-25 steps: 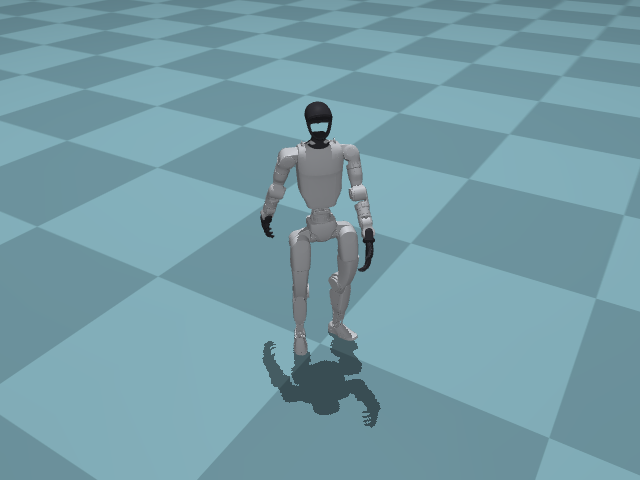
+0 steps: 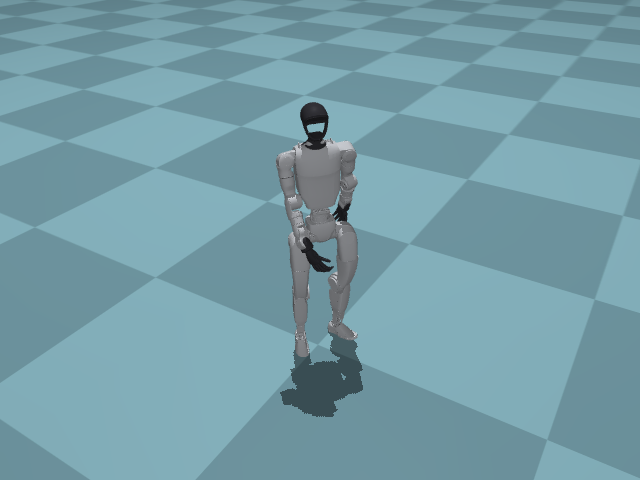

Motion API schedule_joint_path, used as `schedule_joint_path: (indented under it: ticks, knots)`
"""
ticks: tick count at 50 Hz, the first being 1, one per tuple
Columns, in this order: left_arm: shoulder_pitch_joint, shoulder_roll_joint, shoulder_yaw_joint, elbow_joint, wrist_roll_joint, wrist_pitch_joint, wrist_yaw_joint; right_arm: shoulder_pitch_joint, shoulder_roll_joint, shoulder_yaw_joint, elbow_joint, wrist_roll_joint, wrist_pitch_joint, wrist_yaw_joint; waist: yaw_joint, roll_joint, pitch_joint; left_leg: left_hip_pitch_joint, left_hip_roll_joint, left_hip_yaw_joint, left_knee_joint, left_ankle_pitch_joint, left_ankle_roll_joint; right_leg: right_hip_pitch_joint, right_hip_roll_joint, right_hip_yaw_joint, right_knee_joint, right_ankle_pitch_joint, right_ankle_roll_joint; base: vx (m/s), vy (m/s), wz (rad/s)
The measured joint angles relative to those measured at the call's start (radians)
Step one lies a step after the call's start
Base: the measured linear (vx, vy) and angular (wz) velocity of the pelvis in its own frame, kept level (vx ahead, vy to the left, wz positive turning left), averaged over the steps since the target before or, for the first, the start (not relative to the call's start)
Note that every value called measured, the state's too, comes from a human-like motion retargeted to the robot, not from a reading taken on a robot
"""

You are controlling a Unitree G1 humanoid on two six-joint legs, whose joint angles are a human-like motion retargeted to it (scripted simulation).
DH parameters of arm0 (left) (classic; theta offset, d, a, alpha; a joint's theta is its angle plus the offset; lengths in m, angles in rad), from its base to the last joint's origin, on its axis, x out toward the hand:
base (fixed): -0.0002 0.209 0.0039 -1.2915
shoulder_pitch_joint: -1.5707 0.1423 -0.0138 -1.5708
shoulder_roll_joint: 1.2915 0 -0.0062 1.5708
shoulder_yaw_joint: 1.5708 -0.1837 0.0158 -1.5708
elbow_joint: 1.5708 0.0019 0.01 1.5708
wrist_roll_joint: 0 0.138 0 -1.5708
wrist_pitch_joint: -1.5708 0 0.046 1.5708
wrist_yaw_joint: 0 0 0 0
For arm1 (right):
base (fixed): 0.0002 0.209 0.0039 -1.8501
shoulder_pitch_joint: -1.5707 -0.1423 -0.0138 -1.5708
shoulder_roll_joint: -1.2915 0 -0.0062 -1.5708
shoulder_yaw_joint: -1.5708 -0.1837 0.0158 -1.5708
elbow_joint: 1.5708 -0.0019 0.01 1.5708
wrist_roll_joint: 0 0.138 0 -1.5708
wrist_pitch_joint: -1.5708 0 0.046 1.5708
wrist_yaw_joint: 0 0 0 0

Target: In place motions

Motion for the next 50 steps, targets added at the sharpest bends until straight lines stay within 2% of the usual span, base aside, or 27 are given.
schedule_joint_path:
  ticks: [5, 10, 15, 19, 25, 33, 41, 50]
  knots:
    - [0.09, 0.021, -0.005, 0.0, 0.06, 0.005, 0.012, -0.058, 0.006, 0.037, -0.099, 0.007, -0.042, -0.009, -0.002, -0.006, -0.003, -0.003, 0.002, -0.008, 0.001, 0.003, -0.001, 0.0, 0.001, -0.001, 0.0, 0.0, 0.001, 0.0, 0.0, 0.0]
    - [0.026, 0.031, -0.017, 0.0, 0.032, -0.004, 0.022, -0.036, -0.016, 0.067, -0.075, -0.077, -0.059, -0.015, -0.01, -0.016, -0.01, -0.008, 0.002, -0.012, 0.002, 0.005, -0.001, 0.0, 0.001, -0.005, 0.0, -0.001, 0.001, 0.0, 0.0, 0.0]
    - [-0.187, 0.033, -0.082, 0.0, -0.032, -0.016, 0.041, 0.079, -0.042, 0.046, 0.042, -0.144, -0.053, -0.032, -0.013, -0.023, -0.02, -0.012, 0.003, -0.012, 0.002, 0.008, 0.001, 0.002, 0.001, -0.013, -0.003, -0.002, 0.001, 0.0, 0.0, 0.0]
    - [-0.407, 0.027, -0.125, -0.013, -0.066, -0.013, -0.01, 0.196, -0.081, -0.013, 0.209, -0.185, -0.02, -0.043, -0.015, -0.028, -0.03, -0.015, 0.002, -0.012, 0.004, 0.009, 0.003, 0.006, -0.001, -0.024, -0.005, -0.003, 0.001, 0.0, 0.0, 0.0]
    - [-0.673, 0.005, -0.136, -0.178, -0.089, -0.01, -0.118, 0.383, -0.18, -0.134, 0.41, -0.243, 0.038, -0.074, -0.012, -0.028, -0.035, -0.02, 0.004, 0.011, 0.006, 0.007, 0.003, 0.0, -0.006, -0.031, -0.007, -0.001, 0.005, 0.0, 0.01, -0.14]
    - [-0.839, 0.034, -0.151, -0.367, -0.13, -0.07, -0.142, 0.588, -0.305, -0.271, 0.457, -0.225, 0.078, -0.157, -0.026, -0.019, -0.038, -0.019, 0.007, 0.058, 0.008, 0.001, -0.002, -0.02, -0.012, -0.02, -0.003, 0.002, 0.006, -0.02, 0.01, -0.28]
    - [-0.798, 0.031, -0.146, -0.346, -0.098, -0.087, -0.136, 0.594, -0.295, -0.306, 0.457, -0.088, 0.104, -0.207, -0.019, -0.005, -0.032, -0.016, 0.005, 0.067, 0.008, -0.002, -0.001, -0.021, -0.015, -0.019, -0.001, 0.0, 0.004, 0.0, 0.0, -0.03]
    - [-0.534, 0.012, -0.1, -0.072, 0.014, -0.032, -0.071, 0.308, -0.15, -0.123, 0.441, -0.088, 0.088, -0.116, 0.007, 0.007, -0.031, -0.016, -0.001, 0.032, 0.005, 0.001, 0.003, -0.011, -0.01, -0.014, -0.004, -0.001, 0.001, 0.01, 0.01, 0.15]
